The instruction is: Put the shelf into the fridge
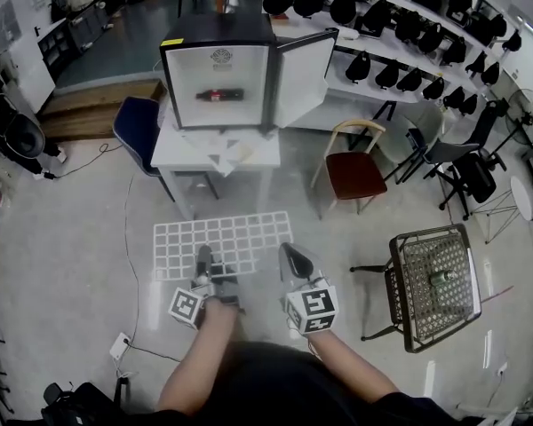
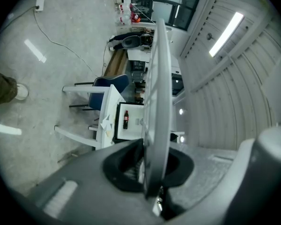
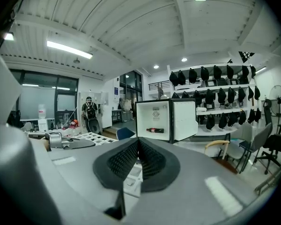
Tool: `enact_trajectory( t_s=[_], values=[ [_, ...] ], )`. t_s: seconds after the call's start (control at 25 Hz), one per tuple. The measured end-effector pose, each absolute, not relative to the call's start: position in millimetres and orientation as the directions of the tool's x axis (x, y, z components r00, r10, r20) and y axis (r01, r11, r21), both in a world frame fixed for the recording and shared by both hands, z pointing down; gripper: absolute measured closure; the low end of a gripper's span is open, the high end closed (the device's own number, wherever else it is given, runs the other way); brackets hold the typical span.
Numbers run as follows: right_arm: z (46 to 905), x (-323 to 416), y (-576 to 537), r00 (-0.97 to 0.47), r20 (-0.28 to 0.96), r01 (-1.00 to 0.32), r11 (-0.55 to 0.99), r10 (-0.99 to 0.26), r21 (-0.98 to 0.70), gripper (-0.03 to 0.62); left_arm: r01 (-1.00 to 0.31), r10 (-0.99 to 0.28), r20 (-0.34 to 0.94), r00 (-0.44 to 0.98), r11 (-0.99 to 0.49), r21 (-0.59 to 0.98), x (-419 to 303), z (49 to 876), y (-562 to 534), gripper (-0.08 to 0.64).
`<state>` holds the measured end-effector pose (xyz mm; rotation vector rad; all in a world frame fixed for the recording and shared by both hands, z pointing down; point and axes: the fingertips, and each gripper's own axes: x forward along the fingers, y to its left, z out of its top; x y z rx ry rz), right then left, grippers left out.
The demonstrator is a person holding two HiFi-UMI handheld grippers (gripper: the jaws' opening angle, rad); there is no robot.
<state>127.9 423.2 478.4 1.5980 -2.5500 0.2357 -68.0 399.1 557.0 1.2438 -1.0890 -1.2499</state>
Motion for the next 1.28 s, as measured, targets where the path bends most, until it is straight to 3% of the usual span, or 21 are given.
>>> enact_trajectory(
  t_s=[0.8,1.28],
  values=[
    [460,33,164,-0.305,0.256,-0.951,0.306,-0.917,-0.035,0.591,0.084,-0.973,-0.051,0.227,-0.032,0.996,-143,540,118,0.522],
    [464,-19,90,-0.22,0.25,-0.974,0.226,-0.943,-0.004,0.591,0.103,-0.948,-0.089,0.306,-0.06,0.993,-187,540,35,0.523]
  ],
)
